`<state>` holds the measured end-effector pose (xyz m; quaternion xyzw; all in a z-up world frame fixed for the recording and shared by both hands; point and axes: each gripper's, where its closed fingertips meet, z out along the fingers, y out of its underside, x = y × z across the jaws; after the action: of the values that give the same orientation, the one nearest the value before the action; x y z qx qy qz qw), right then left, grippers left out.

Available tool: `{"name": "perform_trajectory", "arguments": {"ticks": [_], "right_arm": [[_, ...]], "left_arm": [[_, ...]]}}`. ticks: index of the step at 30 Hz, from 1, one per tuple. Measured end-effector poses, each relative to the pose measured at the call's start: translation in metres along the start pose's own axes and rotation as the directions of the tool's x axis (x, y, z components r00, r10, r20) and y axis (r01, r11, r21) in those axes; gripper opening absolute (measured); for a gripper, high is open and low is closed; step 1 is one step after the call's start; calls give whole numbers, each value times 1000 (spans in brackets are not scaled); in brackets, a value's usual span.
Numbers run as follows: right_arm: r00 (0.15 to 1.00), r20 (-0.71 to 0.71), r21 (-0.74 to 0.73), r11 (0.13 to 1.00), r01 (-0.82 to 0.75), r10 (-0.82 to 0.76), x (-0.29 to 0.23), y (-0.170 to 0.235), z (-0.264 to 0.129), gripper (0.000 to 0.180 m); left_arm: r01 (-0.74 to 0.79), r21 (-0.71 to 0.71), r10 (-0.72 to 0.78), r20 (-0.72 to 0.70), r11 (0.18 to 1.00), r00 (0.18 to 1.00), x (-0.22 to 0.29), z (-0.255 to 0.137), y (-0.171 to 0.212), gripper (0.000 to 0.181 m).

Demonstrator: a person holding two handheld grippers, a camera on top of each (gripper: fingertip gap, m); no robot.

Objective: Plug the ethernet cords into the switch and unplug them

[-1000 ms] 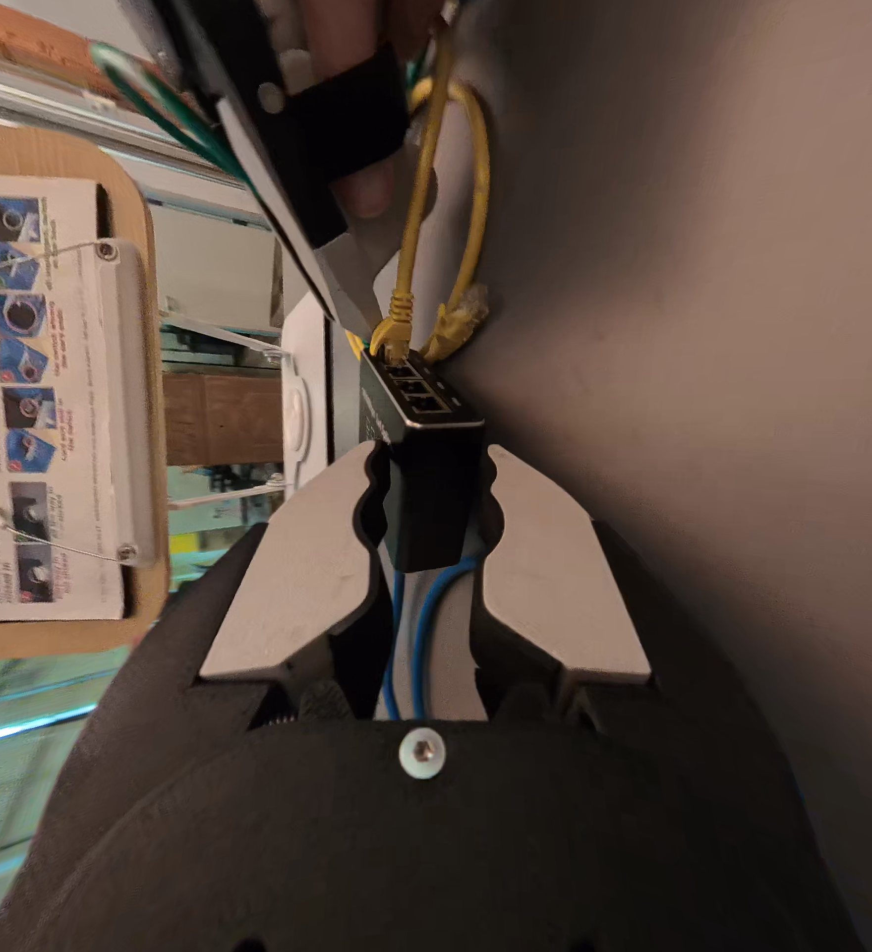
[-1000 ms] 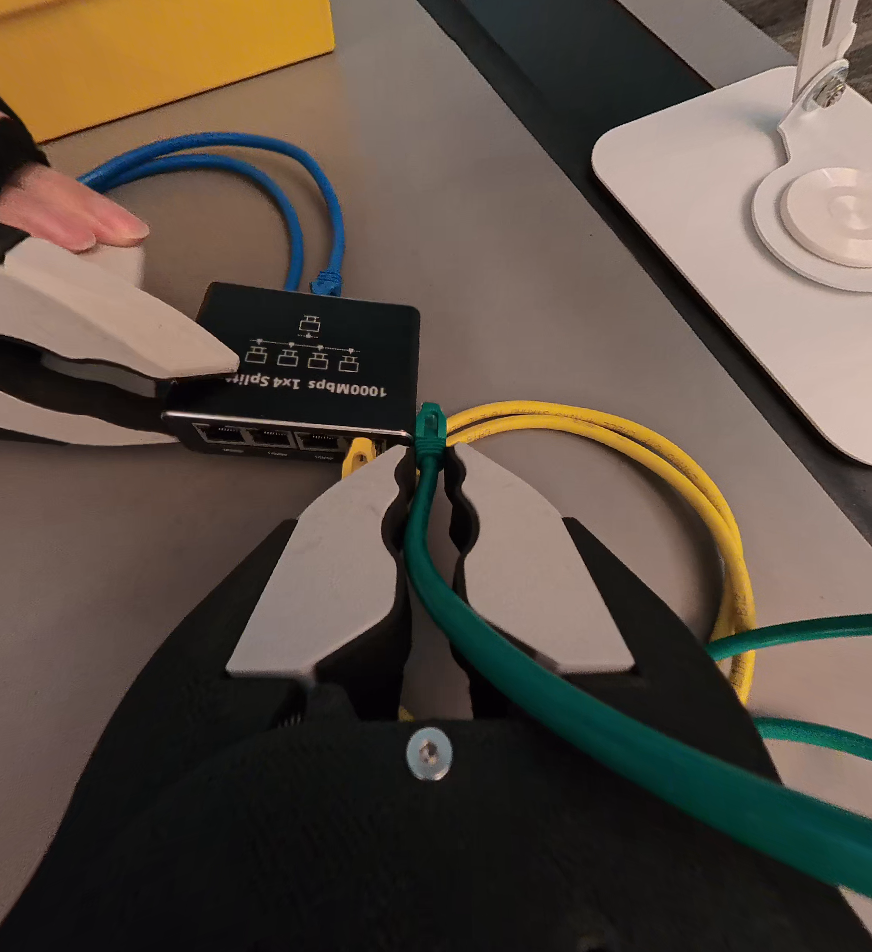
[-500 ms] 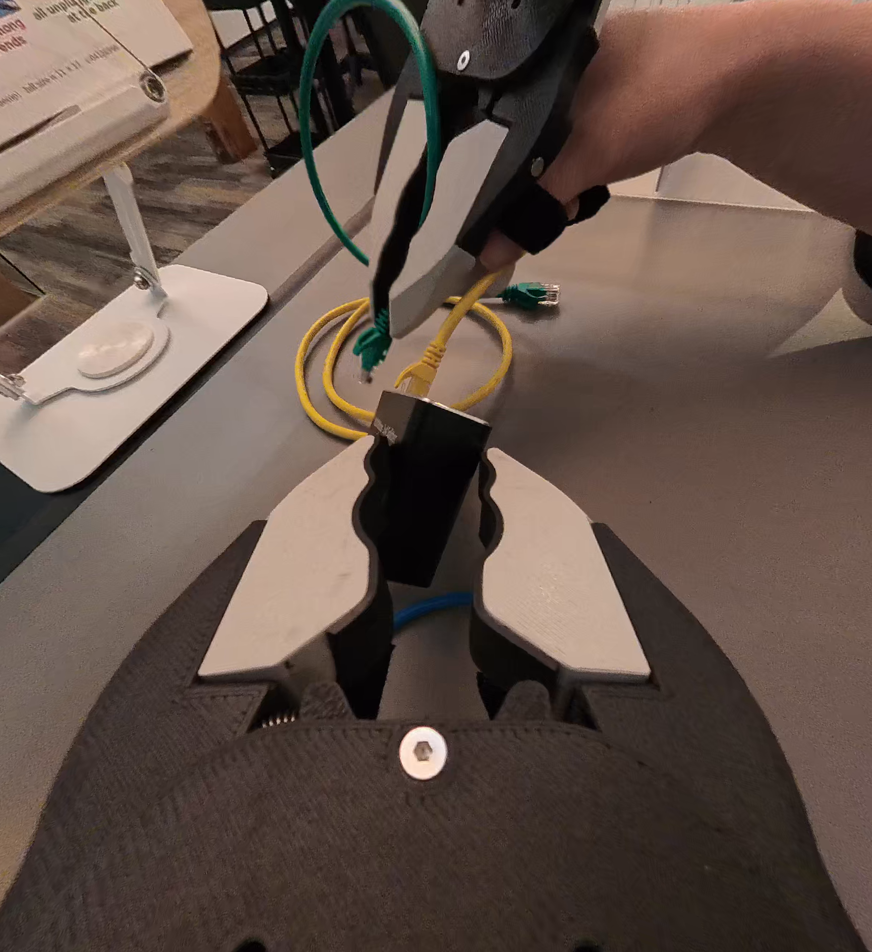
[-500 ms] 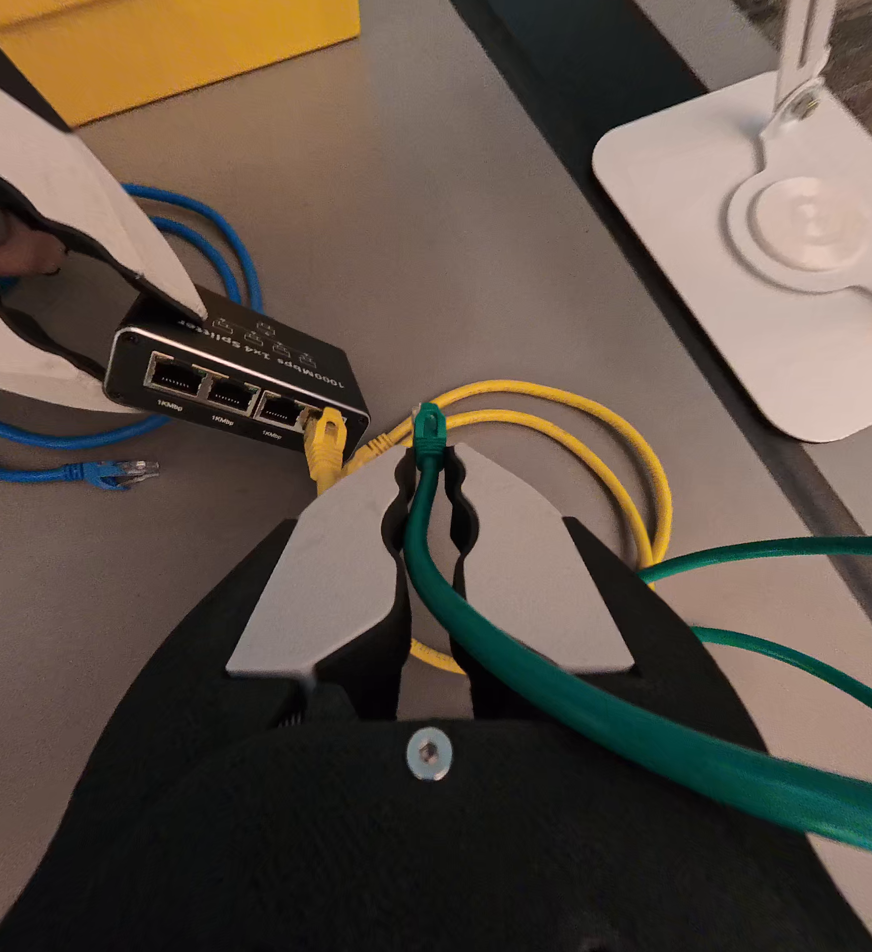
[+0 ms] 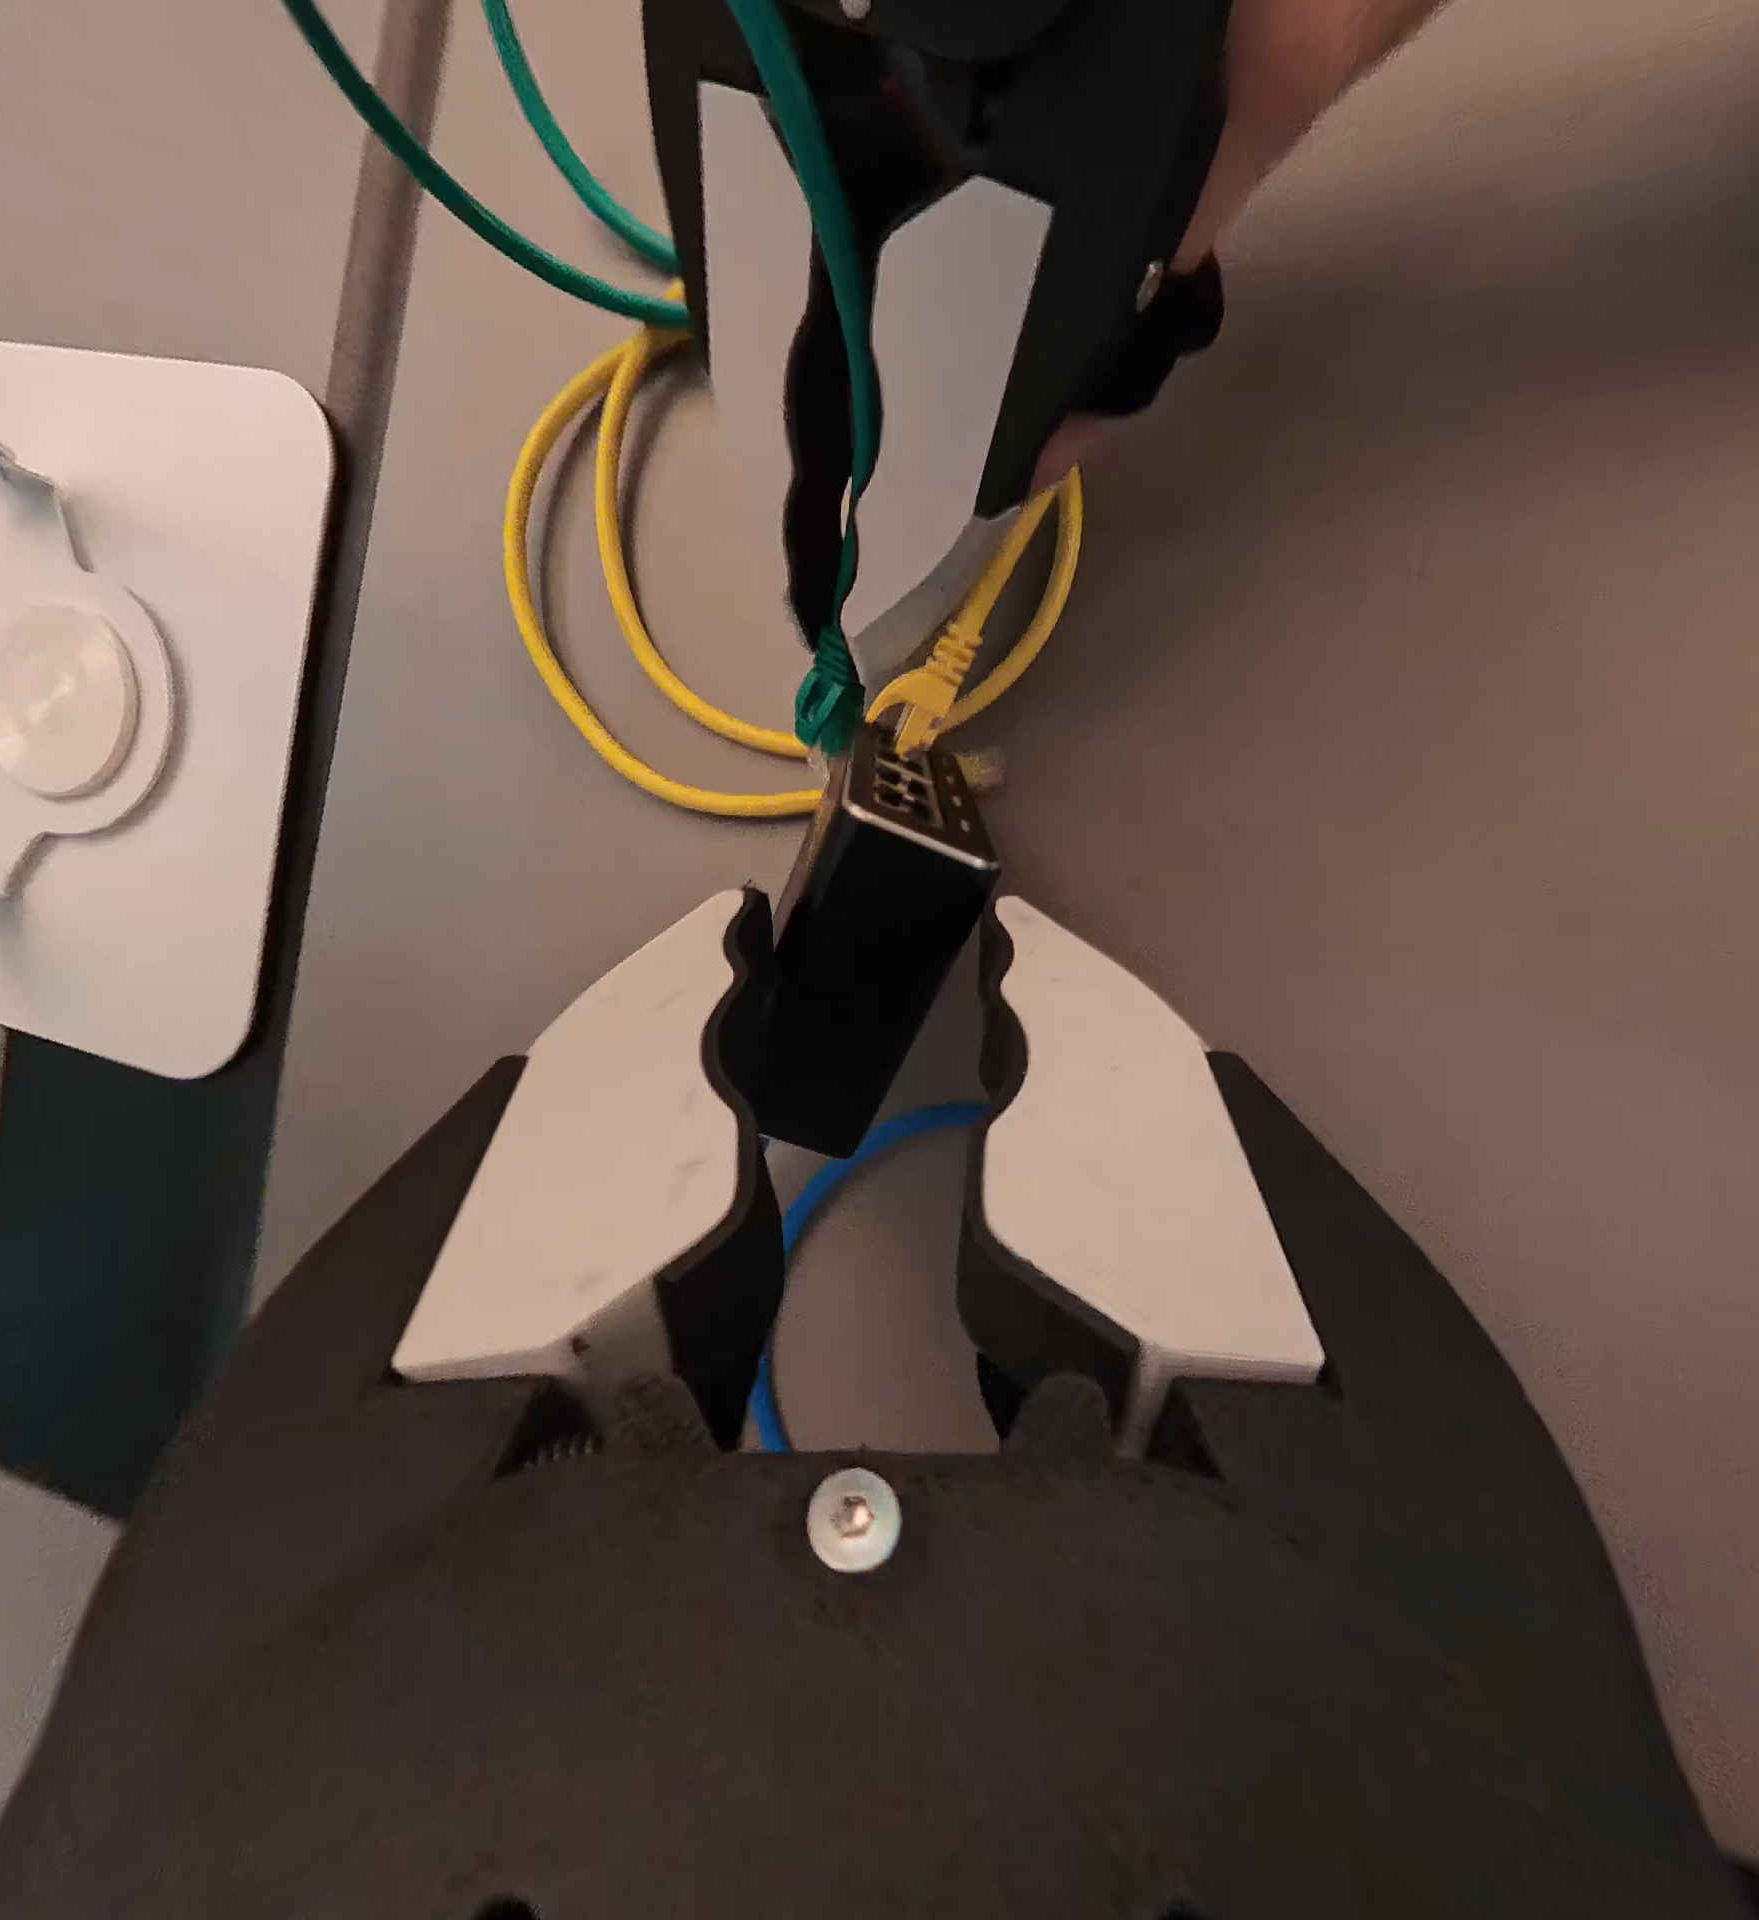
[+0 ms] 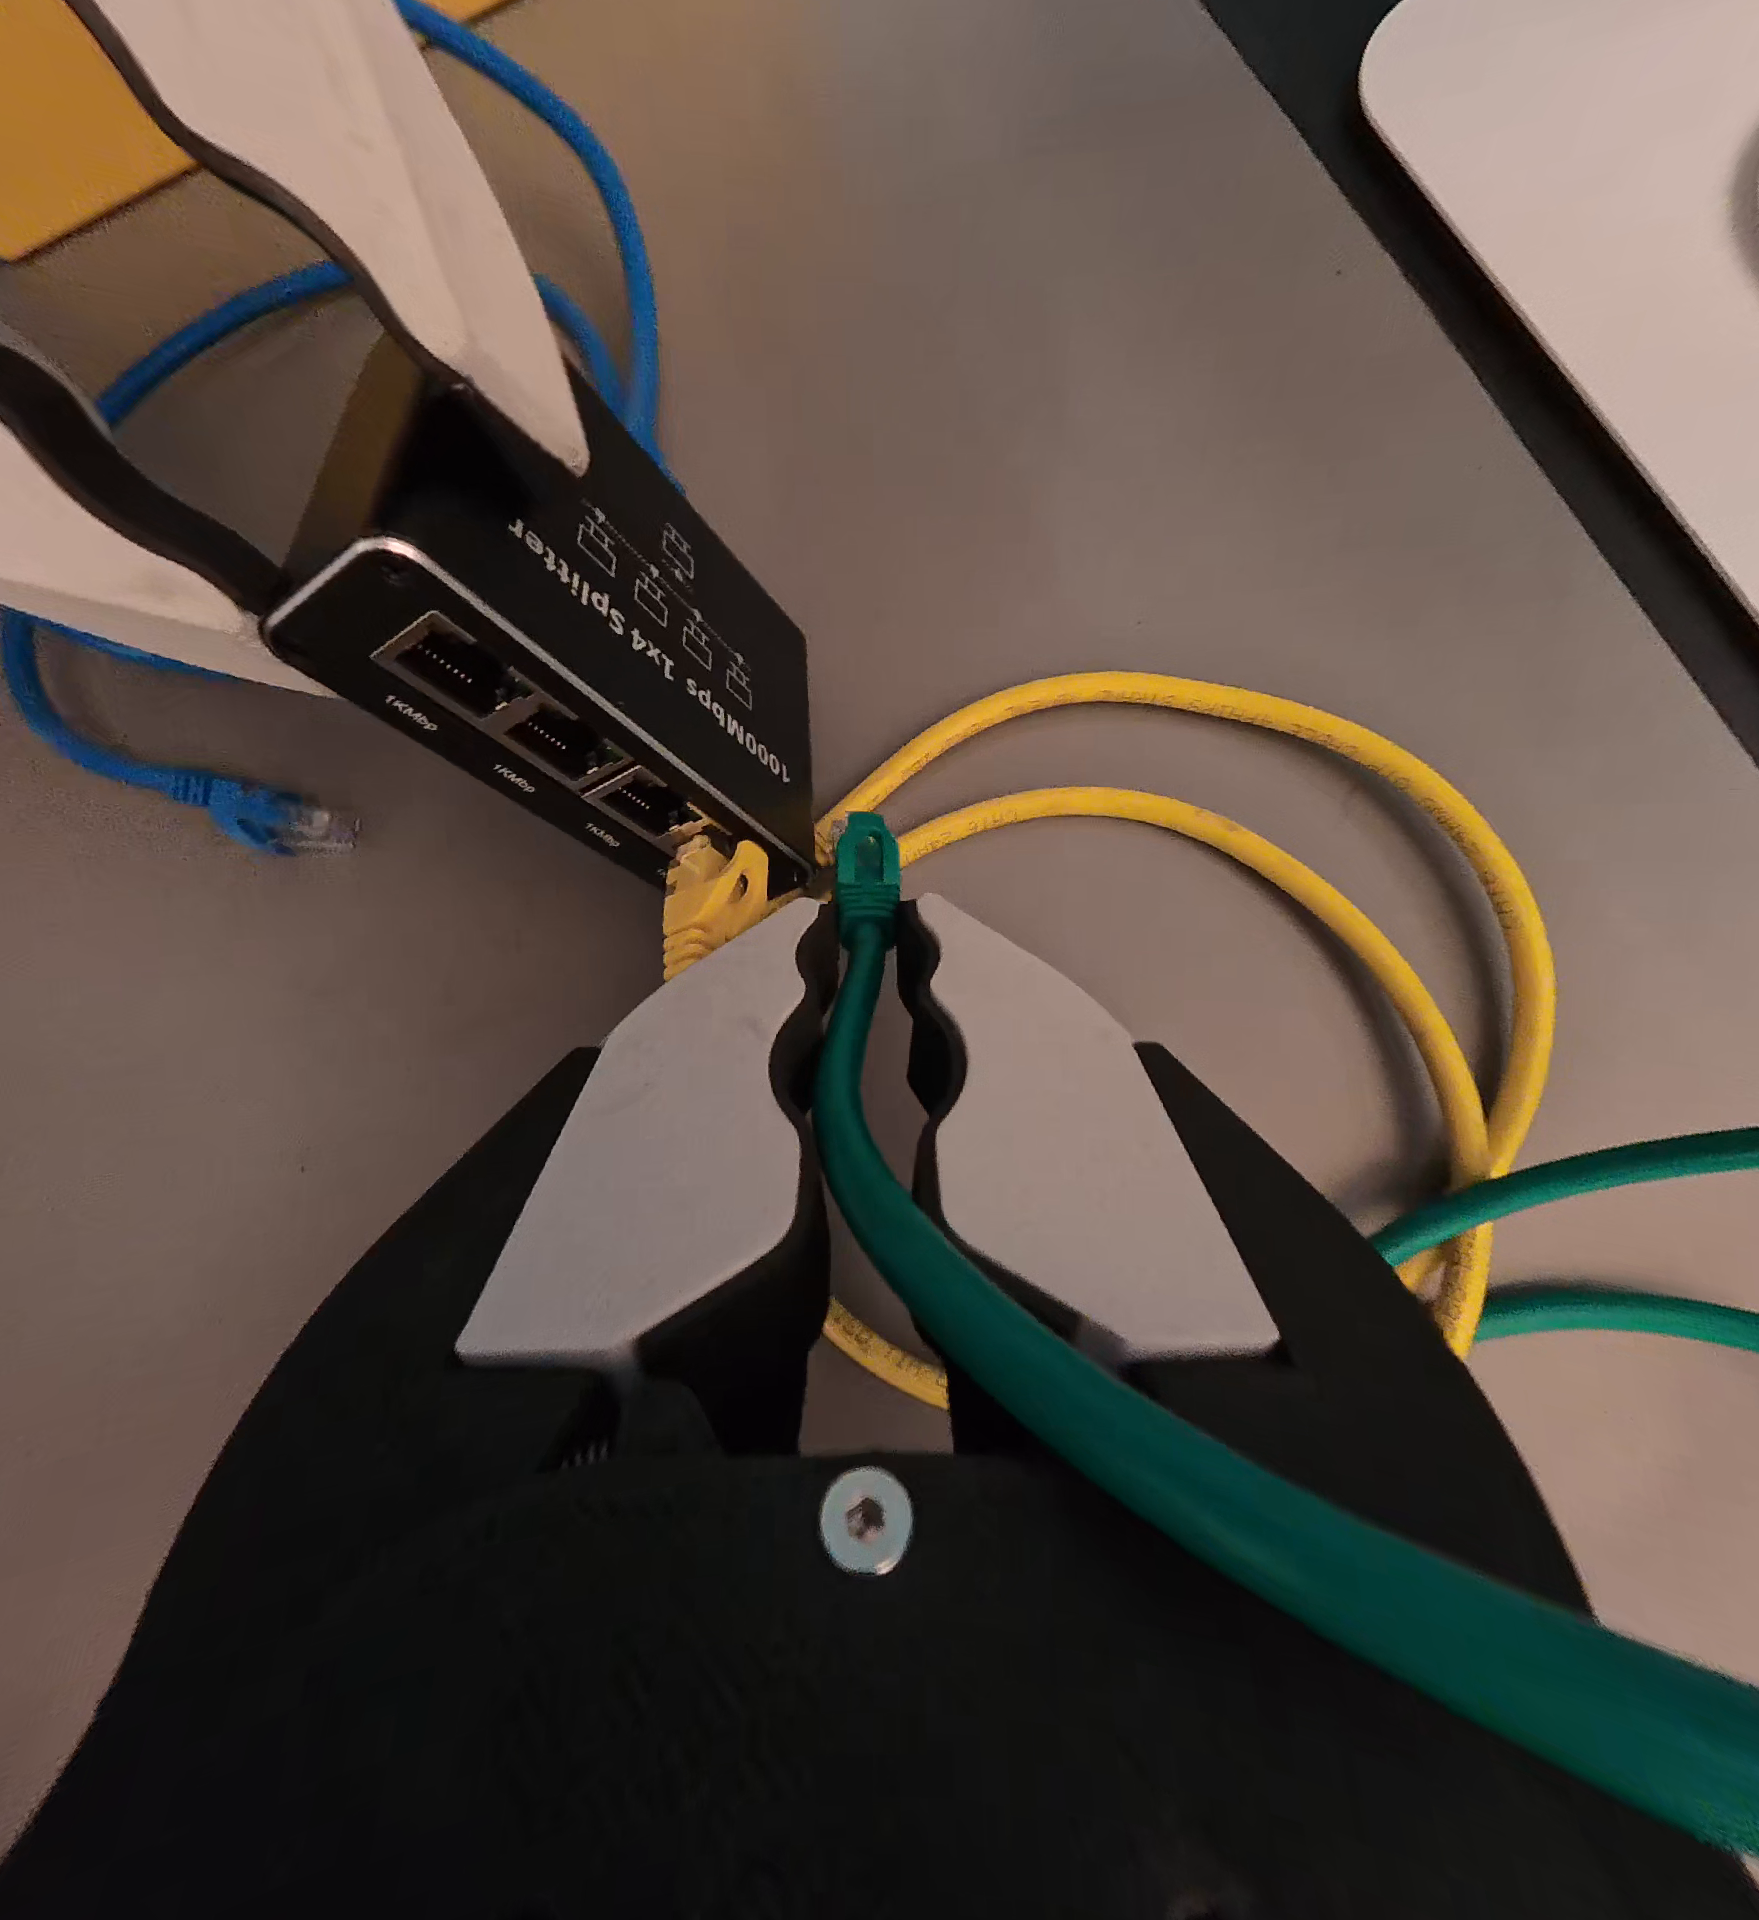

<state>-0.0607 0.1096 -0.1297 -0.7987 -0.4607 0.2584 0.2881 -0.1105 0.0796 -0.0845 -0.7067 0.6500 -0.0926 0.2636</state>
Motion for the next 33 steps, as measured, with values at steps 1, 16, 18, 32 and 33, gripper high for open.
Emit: {"name": "perform_trajectory", "arguments": {"ticks": [1, 16, 18, 32, 33], "right_arm": [[1000, 6, -1, 1000, -5, 5, -1, 1, 2, 12], [1000, 13, 26, 1000, -2, 2, 1, 2, 3, 12], [1000, 10, 34, 999, 0, 0, 3, 2, 2, 13], [948, -306, 420, 882, 214, -85, 3, -80, -111, 12], [934, -345, 448, 858, 251, -93, -2, -88, -125, 12]], "left_arm": [[-49, -36, 49, 7, 998, 999, 0, 2, 2, 38], [-349, -54, 353, 98, 935, 930, -1, 45, 15, 41], [-358, -55, 362, 140, 932, 922, -2, 44, 13, 39], [-305, 212, 155, 523, 929, 838, -29, -21, -20, 38], [-310, 225, 149, 534, 924, 832, -31, -26, -23, 38]]}}
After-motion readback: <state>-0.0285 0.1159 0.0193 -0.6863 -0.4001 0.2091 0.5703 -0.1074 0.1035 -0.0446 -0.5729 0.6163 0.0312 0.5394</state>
